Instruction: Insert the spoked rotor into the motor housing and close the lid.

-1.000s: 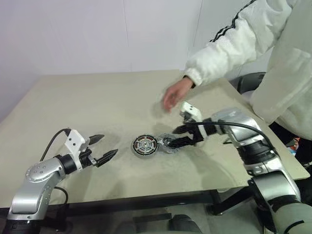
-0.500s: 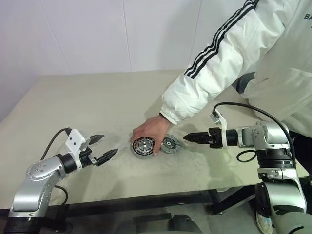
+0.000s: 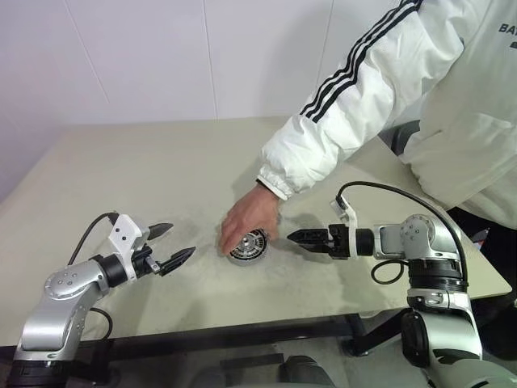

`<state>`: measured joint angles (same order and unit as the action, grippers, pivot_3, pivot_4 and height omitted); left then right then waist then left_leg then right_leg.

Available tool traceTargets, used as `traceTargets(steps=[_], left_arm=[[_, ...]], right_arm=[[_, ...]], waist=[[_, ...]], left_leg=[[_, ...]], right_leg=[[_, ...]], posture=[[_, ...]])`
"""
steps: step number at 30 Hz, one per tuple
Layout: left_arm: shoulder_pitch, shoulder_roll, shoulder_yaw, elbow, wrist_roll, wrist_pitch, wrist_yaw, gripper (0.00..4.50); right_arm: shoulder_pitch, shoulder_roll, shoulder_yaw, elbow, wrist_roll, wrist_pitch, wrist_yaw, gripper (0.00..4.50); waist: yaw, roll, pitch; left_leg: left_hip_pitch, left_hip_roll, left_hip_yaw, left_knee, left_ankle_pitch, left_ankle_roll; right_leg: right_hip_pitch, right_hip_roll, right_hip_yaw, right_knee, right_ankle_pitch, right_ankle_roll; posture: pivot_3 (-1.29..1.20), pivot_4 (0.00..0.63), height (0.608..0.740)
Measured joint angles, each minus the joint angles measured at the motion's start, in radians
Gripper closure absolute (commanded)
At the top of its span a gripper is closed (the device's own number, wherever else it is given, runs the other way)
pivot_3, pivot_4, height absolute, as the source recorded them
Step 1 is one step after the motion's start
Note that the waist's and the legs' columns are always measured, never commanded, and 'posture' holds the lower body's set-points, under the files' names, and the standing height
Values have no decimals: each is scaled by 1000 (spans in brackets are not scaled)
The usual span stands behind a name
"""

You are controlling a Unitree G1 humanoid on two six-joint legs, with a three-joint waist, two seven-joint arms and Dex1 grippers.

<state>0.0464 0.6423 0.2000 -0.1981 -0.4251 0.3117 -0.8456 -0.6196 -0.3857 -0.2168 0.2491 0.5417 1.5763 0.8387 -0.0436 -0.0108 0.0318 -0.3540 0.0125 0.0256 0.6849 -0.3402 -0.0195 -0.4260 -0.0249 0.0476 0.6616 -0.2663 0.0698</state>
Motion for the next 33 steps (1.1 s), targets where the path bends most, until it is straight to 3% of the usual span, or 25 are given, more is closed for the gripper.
traceTargets(steps=[18, 27, 33], left_arm=[[2, 0, 2, 0, 0, -11, 3, 0], [10, 3, 3, -2, -1, -6, 3, 0], [19, 3, 5, -5, -1, 2, 7, 0]], right_arm=[[1, 4, 23, -38, 74, 1, -75, 44], [21, -233, 393, -277, 17, -323, 103, 44], [-75, -360, 652, -294, -167, -692, 320, 44]], waist=[[-1, 0, 0], [-4, 0, 0], [2, 0, 1]], left_leg=[[0, 0, 0, 0, 0, 0], [0, 1, 0, 0, 0, 1], [0, 2, 0, 0, 0, 0]], right_leg=[[0, 0, 0, 0, 0, 0], [0, 2, -1, -2, 0, 1], [0, 4, -1, -2, 0, 1]], posture=[[0, 0, 740], [0, 0, 740], [0, 0, 740]])
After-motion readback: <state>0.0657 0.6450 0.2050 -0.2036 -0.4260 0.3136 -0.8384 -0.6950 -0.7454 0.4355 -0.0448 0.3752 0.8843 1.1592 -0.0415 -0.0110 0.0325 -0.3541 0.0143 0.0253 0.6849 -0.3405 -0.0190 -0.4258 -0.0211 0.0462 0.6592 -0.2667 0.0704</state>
